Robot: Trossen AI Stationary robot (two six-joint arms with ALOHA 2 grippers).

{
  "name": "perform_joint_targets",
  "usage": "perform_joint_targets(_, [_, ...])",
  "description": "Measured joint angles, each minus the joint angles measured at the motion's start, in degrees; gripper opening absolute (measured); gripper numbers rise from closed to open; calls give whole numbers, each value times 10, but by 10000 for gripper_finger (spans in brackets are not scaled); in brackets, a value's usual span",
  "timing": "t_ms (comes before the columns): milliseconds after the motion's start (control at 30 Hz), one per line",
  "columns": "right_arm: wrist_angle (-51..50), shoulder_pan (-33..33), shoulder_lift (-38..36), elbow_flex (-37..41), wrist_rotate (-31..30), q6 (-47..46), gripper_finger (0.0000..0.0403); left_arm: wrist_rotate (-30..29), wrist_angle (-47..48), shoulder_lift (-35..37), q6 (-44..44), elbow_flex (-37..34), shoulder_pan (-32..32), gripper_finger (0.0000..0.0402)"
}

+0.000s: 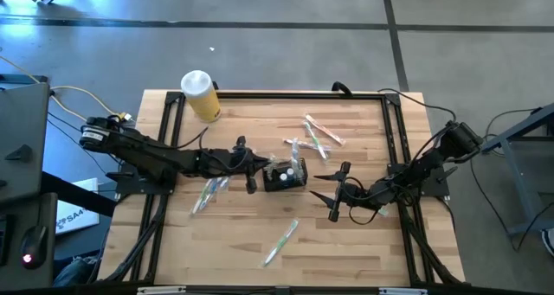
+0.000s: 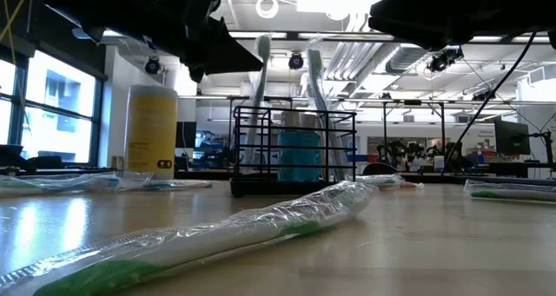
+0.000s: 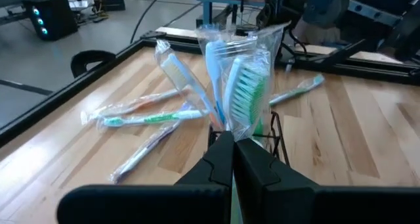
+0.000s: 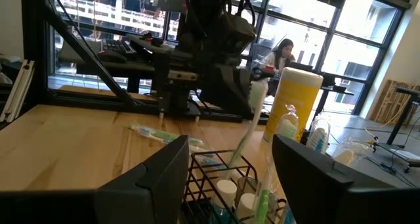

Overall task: Pick & Place toothbrushing station
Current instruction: Put the green toothbrush into the wire organizer

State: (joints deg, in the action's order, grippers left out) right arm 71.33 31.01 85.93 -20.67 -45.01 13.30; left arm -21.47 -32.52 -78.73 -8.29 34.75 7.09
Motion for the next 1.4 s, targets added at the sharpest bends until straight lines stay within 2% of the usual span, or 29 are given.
perform_joint_targets(533, [0, 0, 0, 0, 1, 0, 212, 4, -7, -38, -10, 1, 0, 0])
perform_joint_targets(1167, [-6, 0, 0, 0, 0, 0, 212, 11, -8, -37, 18, 1, 0, 0])
perform_joint_targets(1267, [-5, 0, 0, 0, 0, 0, 212, 15, -9, -37, 18, 1, 0, 8])
perform_joint_targets(1400, [-5, 0, 0, 0, 0, 0, 212, 23, -9, -38, 18, 1, 0, 36])
